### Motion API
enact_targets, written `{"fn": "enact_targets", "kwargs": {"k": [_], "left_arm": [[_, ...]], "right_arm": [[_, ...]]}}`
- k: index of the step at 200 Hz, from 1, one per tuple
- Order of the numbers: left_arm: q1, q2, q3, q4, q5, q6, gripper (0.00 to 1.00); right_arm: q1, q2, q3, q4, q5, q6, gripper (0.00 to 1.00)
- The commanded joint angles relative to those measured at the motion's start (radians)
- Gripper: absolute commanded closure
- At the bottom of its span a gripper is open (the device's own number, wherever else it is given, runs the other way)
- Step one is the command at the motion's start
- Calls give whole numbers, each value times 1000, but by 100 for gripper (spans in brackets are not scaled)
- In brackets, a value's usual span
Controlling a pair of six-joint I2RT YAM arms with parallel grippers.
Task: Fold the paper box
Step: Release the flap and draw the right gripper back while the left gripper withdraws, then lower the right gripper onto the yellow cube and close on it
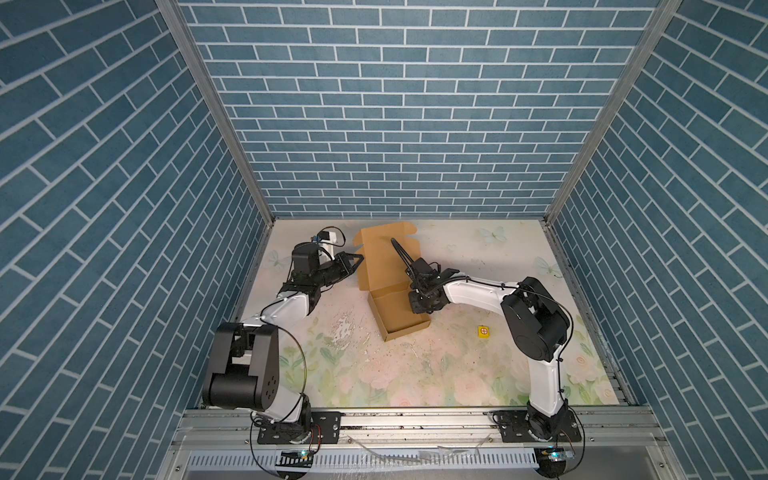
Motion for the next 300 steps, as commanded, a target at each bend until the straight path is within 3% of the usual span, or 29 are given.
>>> {"fn": "enact_targets", "kwargs": {"k": [1,19,86,123,209,255,300], "left_arm": [[-15,32,60,52,44,25,84],[-18,64,91,71,59,36,84],[-59,155,211,61,114,119,93],[-61,168,198,61,103,147,89],[-86,134,156,26,101,180,84],[-86,119,142,3,97,196,69],[-86,103,119,-4,81,226,65]], "right_arm": [[-24,-106,-26,-41,15,-22,47],[-52,-189,-58,-46,6,-22,42],[-183,-453,-151,-76,-2,-90,44],[-227,-541,-216,-80,14,-129,45],[-235,-709,-465,-143,90,27,46],[-234,-790,-556,-155,103,96,46],[-216,-801,-583,-171,113,177,47]]}}
